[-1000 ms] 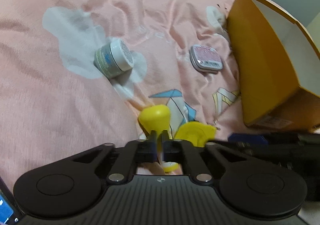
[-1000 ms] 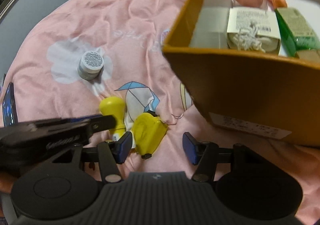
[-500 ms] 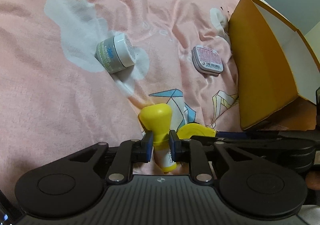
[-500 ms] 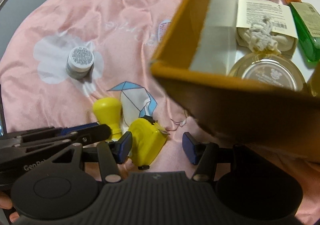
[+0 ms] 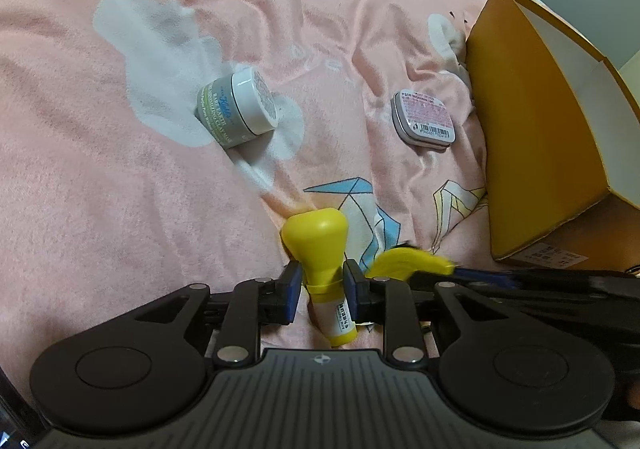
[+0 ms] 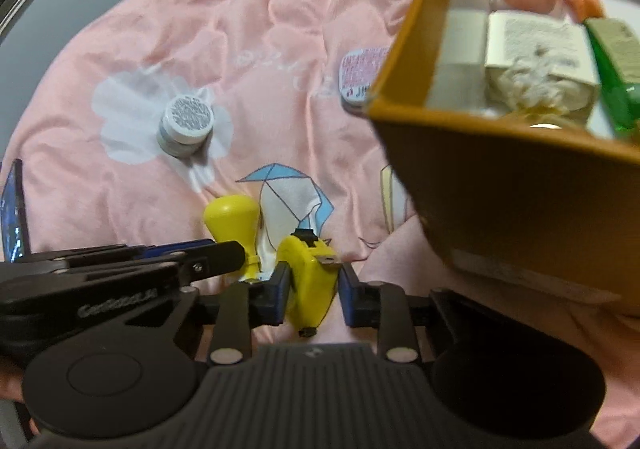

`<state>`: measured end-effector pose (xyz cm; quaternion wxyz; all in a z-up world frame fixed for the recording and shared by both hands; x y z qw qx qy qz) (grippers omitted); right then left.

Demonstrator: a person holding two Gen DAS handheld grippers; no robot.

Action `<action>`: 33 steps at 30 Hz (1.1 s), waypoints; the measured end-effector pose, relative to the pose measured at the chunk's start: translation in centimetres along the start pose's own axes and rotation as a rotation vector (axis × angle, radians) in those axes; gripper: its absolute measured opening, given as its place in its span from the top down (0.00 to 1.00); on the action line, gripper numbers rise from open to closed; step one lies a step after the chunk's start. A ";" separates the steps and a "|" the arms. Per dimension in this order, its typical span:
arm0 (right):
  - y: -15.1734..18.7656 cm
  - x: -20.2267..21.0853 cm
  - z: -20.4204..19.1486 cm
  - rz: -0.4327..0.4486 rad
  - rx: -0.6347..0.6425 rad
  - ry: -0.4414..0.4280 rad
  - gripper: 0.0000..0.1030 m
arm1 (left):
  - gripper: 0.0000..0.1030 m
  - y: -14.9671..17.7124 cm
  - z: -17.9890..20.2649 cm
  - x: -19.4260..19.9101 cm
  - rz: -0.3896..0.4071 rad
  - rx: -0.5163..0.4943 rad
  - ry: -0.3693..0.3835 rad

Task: Organize rigid objects
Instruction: 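Grasp the yellow-capped tube with the left tool while the right tool grasps the yellow tape measure, then carry the yellow tube and tape measure with both tools toward the box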

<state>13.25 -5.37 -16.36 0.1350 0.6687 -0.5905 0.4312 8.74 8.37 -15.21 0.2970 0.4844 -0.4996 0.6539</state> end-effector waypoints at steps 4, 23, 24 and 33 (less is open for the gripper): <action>0.1 2.7 -0.9 0.050 0.057 0.068 0.81 | 0.59 -0.2 0.5 -0.5 -0.008 -0.020 -0.020; 0.0 1.9 1.1 0.014 0.075 0.131 0.72 | 0.61 -0.8 2.1 -3.2 -0.016 -0.058 -0.068; 0.0 1.8 1.2 0.017 0.068 0.121 0.71 | 0.61 -0.8 2.1 -3.3 -0.015 -0.059 -0.069; 0.1 1.2 1.7 0.031 0.019 0.055 0.71 | 0.69 -0.7 2.2 -2.9 -0.006 -0.049 -0.040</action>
Point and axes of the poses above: each gripper's, at about its wrist camera, not at the fingertips, and x roughly against the way its jaws point, z to its right, y to its underside, the point moved 6 cm from there along -x, roughly the way its jaws point, and after that the axes turned 14 degrees about -y, right-handed, at the moved point
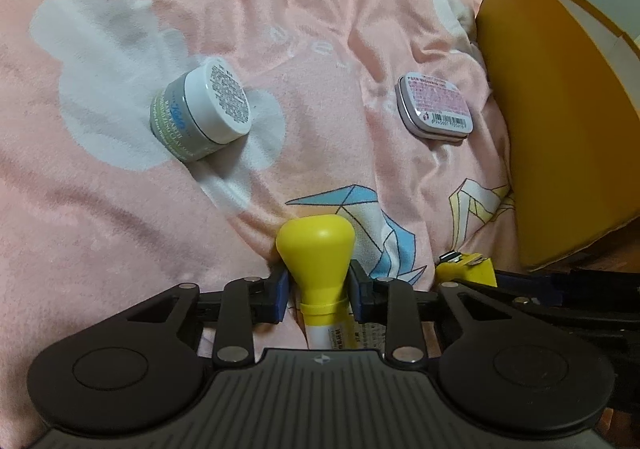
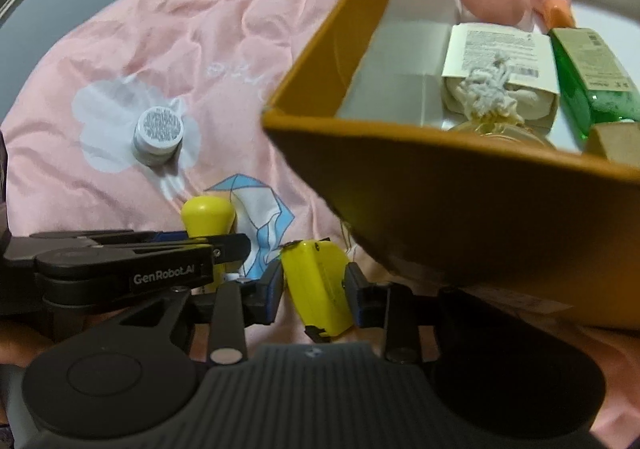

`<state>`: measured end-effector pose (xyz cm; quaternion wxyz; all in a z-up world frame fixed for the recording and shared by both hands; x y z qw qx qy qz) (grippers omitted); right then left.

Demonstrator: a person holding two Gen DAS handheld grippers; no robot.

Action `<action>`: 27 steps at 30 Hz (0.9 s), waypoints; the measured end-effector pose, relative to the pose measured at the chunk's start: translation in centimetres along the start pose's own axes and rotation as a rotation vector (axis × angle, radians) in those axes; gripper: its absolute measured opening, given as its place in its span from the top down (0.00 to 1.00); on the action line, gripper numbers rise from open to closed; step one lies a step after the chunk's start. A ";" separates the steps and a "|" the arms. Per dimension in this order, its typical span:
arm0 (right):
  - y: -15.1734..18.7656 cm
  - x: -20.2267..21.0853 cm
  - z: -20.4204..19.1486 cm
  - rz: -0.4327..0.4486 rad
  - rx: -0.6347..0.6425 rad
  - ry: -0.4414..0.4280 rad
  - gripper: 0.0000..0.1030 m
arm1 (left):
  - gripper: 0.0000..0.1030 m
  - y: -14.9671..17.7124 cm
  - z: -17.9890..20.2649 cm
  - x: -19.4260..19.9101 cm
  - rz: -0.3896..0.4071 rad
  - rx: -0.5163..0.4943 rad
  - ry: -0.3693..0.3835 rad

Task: Organize rigid objects
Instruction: 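Carry the yellow tube and tape measure with both tools toward the box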

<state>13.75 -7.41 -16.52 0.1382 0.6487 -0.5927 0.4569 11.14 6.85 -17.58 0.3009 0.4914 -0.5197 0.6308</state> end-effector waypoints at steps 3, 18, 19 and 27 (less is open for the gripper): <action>0.1 1.0 -0.4 0.020 0.020 0.004 0.75 | 0.70 0.2 -0.1 0.8 0.018 0.010 0.024; -0.2 9.9 -4.5 0.208 0.182 -0.013 0.78 | 0.70 -0.1 0.1 8.0 0.243 -0.038 0.071; -0.2 10.4 -4.8 0.220 0.190 -0.013 0.78 | 0.70 -0.2 0.1 8.6 0.256 -0.041 0.080; -1.6 15.7 -6.8 0.344 0.254 -0.008 0.80 | 0.70 -2.0 2.3 14.0 0.400 -0.078 0.135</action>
Point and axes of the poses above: each gripper's, at about its wrist camera, not at the fingertips, and x roughly against the way its jaws point, z to its right, y to its underside, the point moved 6 cm from there along -x, roughly the way its jaws point, and after that the axes turned 14 degrees about -y, right-handed, at the moved point
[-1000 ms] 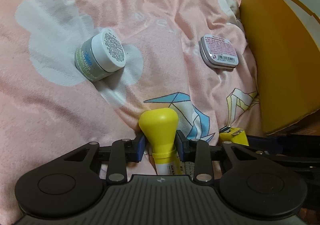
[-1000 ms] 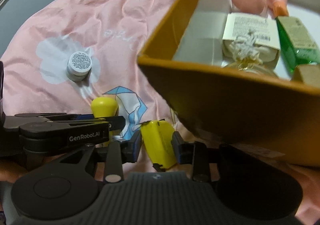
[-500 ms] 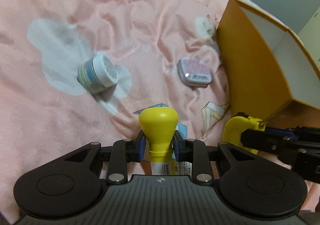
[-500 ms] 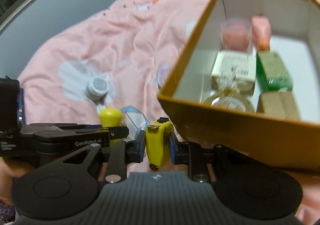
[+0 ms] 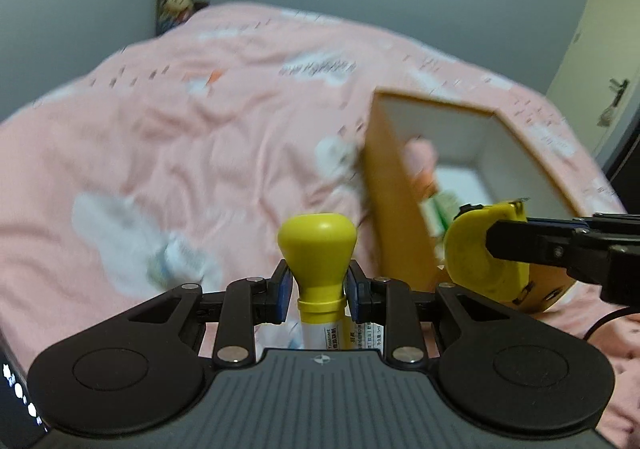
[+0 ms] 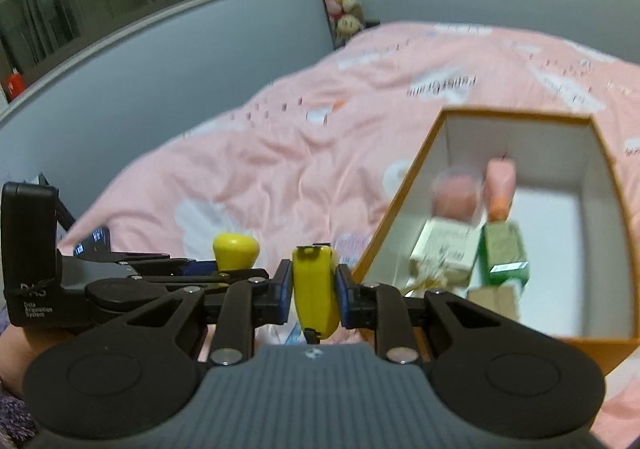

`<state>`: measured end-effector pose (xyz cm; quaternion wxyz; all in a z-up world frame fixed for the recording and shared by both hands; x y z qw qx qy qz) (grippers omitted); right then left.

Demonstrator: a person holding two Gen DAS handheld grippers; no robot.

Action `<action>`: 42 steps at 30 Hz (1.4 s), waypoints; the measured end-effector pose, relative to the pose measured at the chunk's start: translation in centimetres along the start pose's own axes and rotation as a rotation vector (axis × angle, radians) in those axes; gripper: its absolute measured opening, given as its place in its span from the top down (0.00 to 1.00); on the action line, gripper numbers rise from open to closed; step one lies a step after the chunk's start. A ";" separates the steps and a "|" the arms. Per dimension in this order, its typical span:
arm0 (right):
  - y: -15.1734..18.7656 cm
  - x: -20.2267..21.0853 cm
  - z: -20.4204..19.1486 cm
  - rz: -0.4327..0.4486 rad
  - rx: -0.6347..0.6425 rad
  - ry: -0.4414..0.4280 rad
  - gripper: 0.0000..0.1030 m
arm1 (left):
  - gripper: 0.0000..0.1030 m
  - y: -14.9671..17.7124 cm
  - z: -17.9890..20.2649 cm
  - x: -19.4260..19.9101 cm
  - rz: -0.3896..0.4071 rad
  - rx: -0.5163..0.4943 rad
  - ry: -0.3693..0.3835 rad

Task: Organize rigid objects
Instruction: 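Carry the yellow tube and tape measure with both tools toward the box, then lower the tape measure into the box and open the right tool while the left tool releases the tube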

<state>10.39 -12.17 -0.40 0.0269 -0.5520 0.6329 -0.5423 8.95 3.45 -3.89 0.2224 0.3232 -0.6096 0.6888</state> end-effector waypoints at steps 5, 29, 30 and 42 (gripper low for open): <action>-2.6 3.1 0.8 0.056 0.029 0.050 0.80 | 0.70 -2.9 3.1 1.6 0.064 -0.029 0.089; -0.6 -3.0 15.5 -0.681 0.168 0.262 0.81 | 0.70 -3.9 15.3 -8.3 -0.248 -0.102 0.375; -0.4 -3.3 15.7 -0.700 0.172 0.260 0.81 | 0.70 -3.8 15.5 -8.6 -0.255 -0.101 0.376; 0.3 -4.6 16.9 -0.801 0.201 0.266 0.81 | 0.70 -3.4 15.6 -10.2 -0.315 -0.090 0.369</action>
Point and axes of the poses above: each gripper's, at about its wrist camera, not at the fingertips, and x roughly against the way its jaws point, z to its right, y to its underside, the point moved 6 cm from there along -x, roughly the way its jaws point, and after that the axes turned 14 degrees about -y, right-handed, at the moved point
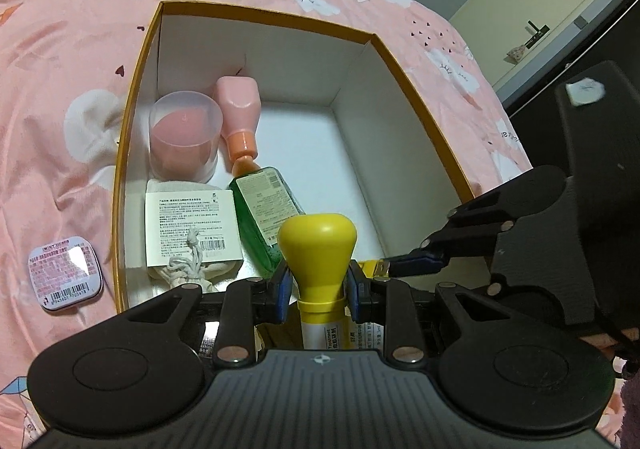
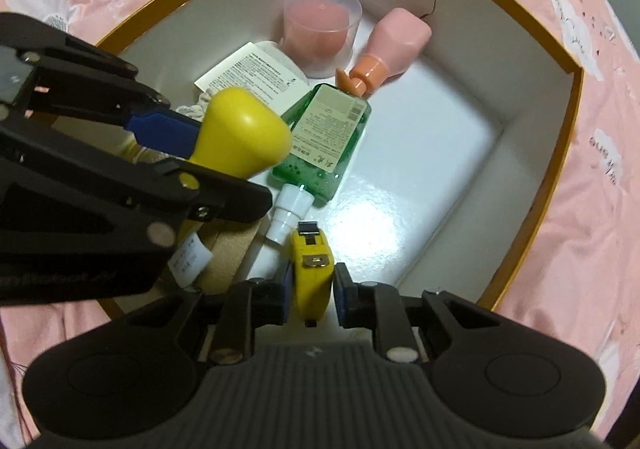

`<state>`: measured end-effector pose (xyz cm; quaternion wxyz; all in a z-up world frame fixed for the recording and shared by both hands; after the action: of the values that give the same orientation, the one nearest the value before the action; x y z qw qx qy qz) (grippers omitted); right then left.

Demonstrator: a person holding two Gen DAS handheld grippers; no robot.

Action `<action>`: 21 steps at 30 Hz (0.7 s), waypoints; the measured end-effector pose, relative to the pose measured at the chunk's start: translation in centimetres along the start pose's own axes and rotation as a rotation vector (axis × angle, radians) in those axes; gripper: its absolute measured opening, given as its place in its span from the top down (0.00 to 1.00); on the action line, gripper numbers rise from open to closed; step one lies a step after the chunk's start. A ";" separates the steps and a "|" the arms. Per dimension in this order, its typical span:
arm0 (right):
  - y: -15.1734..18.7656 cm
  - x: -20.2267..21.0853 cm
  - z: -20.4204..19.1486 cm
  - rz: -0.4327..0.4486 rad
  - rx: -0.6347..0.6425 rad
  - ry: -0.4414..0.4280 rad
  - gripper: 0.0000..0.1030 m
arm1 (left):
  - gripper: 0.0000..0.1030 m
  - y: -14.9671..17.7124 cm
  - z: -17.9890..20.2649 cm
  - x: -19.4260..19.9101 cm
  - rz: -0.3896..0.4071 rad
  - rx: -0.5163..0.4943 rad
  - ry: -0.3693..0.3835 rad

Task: Organize rigid objects
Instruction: 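Lower the tape measure into the box and open the right tool while the left tool releases the tube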

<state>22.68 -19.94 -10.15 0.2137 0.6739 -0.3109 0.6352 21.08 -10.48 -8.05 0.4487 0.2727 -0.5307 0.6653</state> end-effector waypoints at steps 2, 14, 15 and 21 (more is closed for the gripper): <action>-0.1 0.2 -0.2 0.001 0.025 0.032 0.81 | 0.70 -0.1 0.1 0.0 -0.002 -0.002 0.001; -0.4 3.1 0.4 0.059 0.082 0.155 0.66 | 0.70 -0.6 1.6 -1.4 -0.040 0.004 0.039; -0.3 3.3 0.4 0.060 0.084 0.158 0.62 | 0.70 -0.6 1.7 -1.6 -0.049 0.008 0.047; 0.0 2.9 0.2 0.055 0.096 0.159 0.60 | 0.70 -0.6 2.0 -2.4 -0.079 0.005 0.058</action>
<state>22.84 -20.48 -7.28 0.1876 0.6220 -0.2808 0.7065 22.42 -13.11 -9.22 0.4892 0.2750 -0.5046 0.6560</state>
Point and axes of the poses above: each gripper's, at about its wrist camera, not at the fingertips, and x roughly against the way its jaws point, z to its right, y to its underside, the point moved 6 cm from there along -x, roughly the way its jaws point, and after that the axes turned 14 degrees about -y, right-handed, at the moved point
